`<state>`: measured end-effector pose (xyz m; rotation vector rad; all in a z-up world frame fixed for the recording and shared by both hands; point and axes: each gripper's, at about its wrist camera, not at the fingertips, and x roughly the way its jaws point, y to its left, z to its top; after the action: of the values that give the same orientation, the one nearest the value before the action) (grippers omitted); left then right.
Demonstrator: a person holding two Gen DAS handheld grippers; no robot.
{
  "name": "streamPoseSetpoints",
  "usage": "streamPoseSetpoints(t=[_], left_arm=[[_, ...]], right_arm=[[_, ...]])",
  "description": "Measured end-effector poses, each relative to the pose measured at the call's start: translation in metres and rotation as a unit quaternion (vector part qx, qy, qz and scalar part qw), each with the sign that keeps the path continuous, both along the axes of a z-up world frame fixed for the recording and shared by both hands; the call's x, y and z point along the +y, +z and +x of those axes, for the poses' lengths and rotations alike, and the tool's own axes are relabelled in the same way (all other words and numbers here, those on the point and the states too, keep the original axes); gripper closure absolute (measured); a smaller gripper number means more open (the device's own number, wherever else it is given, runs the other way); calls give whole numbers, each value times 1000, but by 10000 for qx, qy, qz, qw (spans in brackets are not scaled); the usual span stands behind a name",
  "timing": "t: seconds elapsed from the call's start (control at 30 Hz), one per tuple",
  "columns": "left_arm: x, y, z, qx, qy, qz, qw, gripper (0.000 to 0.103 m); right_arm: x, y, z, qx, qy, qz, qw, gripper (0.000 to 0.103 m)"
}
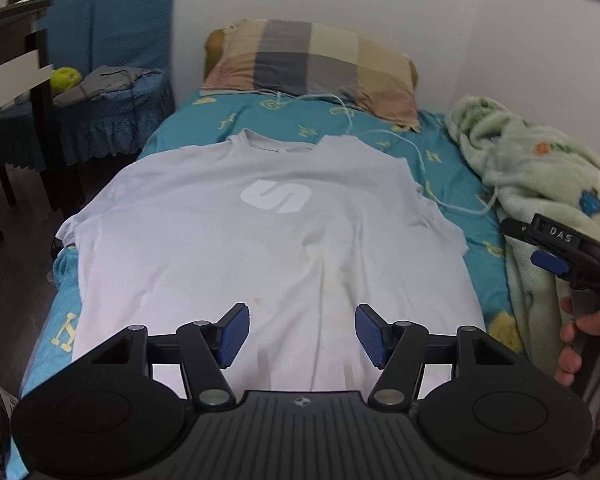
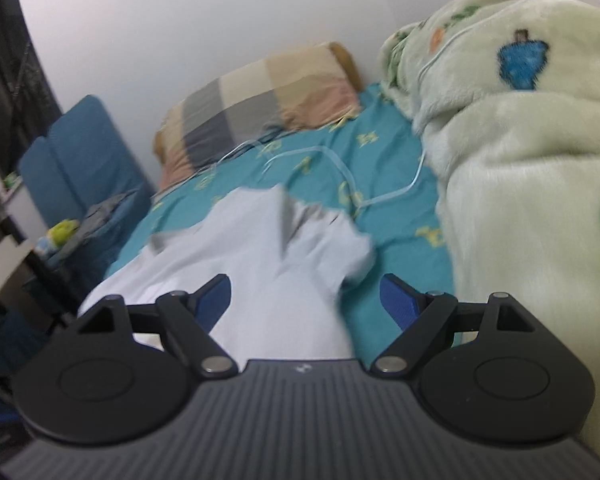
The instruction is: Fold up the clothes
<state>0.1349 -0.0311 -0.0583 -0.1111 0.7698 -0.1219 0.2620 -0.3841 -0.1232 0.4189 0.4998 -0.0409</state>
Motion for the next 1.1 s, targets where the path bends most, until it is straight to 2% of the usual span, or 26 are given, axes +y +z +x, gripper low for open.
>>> streamPoseSetpoints(t=[0.1, 0.2, 0.27, 0.33, 0.4, 0.43, 0.47, 0.5, 0.6, 0.7, 0.8, 0.87, 0.97, 1.0, 1.1], left_arm=[[10, -10, 7, 68, 102, -177, 9998, 40], [17, -27, 20, 221, -3, -298, 9993, 39], [21, -38, 30, 317, 0, -337, 9989, 39], [27, -50, 42, 429, 19, -448, 9981, 39], [34, -61, 53, 547, 100, -613, 9966, 39], [38, -65, 58, 600, 160, -693, 9957, 39], [42, -67, 60, 637, 227, -773, 9947, 39], [47, -70, 63, 674, 293, -853, 9936, 39], [57, -72, 68, 748, 445, -1101, 9901, 39], [61, -71, 71, 772, 524, -1289, 9873, 40], [60, -66, 71, 696, 479, -1310, 9878, 40], [60, -63, 70, 636, 460, -1251, 9890, 39], [65, -62, 70, 598, 563, -1207, 9893, 39], [70, -61, 70, 596, 624, -1273, 9881, 39], [83, -57, 73, 548, 821, -1471, 9842, 39]], right_arm=[[-14, -21, 36, 122, -219, -27, 9997, 21], [-21, -45, 72, 305, -297, 95, 9990, 21], [-18, -59, 95, 546, -344, 71, 9979, 22], [-14, -74, 119, 927, -355, 168, 9949, 28], [-11, -88, 138, 1301, -331, 403, 9901, 62], [-6, -85, 142, 1292, -309, 308, 9907, 76], [-1, -79, 144, 1235, -290, 139, 9918, 84], [5, -73, 147, 1178, -272, -29, 9927, 85], [19, -37, 131, 562, -291, -873, 9942, 92], [20, -11, 109, 59, -469, -1559, 9866, 92], [15, -13, 110, 255, -538, -1989, 9782, 92], [12, -21, 115, 487, -608, -2026, 9762, 92], [14, -24, 118, 571, -667, -1833, 9791, 91], [21, -20, 116, 466, -659, -1759, 9811, 91], [69, 0, 107, -126, -142, -1917, 9813, 91]])
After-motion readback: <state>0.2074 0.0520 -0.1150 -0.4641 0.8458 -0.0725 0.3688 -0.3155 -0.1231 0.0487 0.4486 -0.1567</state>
